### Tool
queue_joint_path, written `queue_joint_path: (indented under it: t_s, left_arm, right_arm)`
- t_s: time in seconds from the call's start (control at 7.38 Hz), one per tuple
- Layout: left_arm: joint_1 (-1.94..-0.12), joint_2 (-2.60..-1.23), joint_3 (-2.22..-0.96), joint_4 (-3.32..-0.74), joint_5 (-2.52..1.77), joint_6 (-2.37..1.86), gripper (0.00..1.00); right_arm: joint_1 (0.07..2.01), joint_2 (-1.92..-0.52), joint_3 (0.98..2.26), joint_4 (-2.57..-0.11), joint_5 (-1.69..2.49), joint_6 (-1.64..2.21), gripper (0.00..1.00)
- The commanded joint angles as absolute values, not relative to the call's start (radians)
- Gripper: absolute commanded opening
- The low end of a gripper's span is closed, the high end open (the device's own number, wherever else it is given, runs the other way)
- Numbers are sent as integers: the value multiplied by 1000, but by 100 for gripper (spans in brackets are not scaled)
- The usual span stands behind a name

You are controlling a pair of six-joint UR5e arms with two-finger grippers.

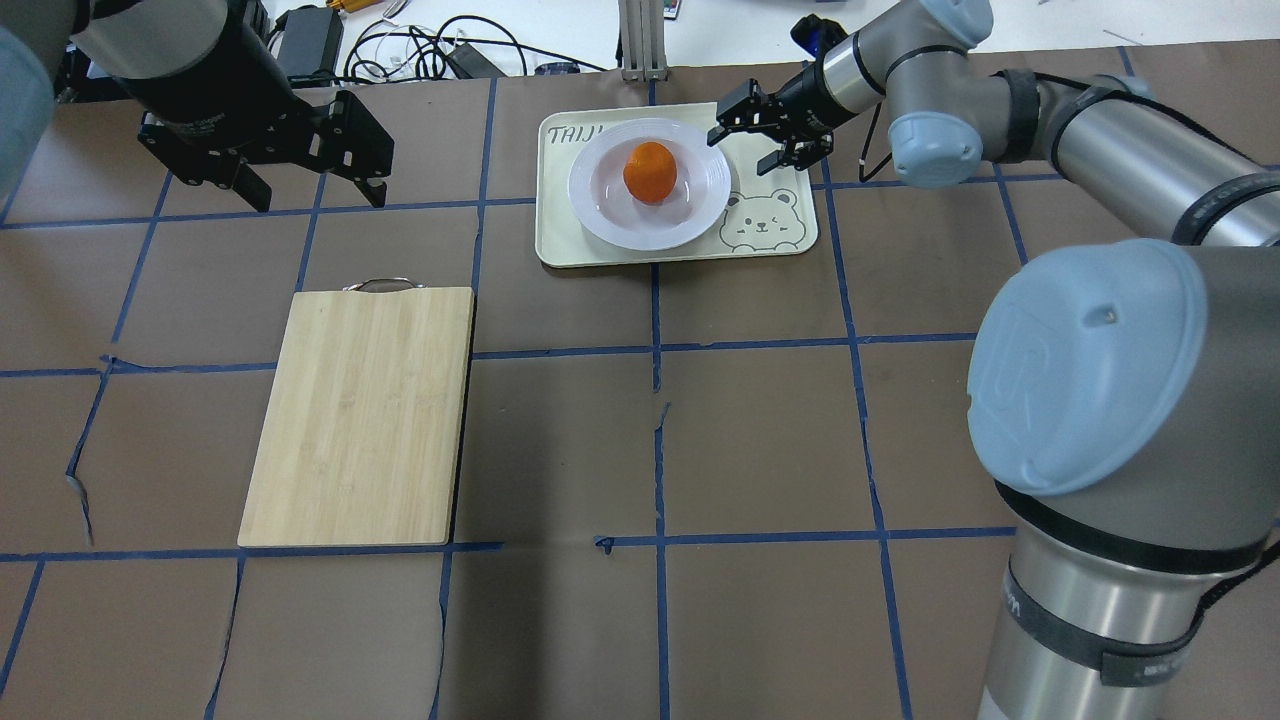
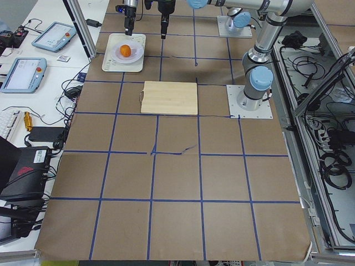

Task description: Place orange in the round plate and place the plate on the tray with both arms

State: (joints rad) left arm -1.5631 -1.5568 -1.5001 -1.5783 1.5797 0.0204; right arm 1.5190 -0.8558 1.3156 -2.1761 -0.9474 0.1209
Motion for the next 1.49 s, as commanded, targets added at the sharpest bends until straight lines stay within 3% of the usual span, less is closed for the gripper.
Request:
queue_joint_path:
  t_s: [0.0,0.68,1.36]
  left_arm:
    - [-1563,-1555,-1500,-1578,1580,20,100]
    - [-1563,-1555,-1500,-1582,1585,20,100]
    - [-1562,-1557,-1500,-1582,1580,20,100]
  right_arm:
    - [1516,-995,1316,-1977,-1144,109,100]
    - [1517,-1331,1316,-1425,-1495,74,100]
    - [1522,-1424,1313,-1384,-1568,75,100]
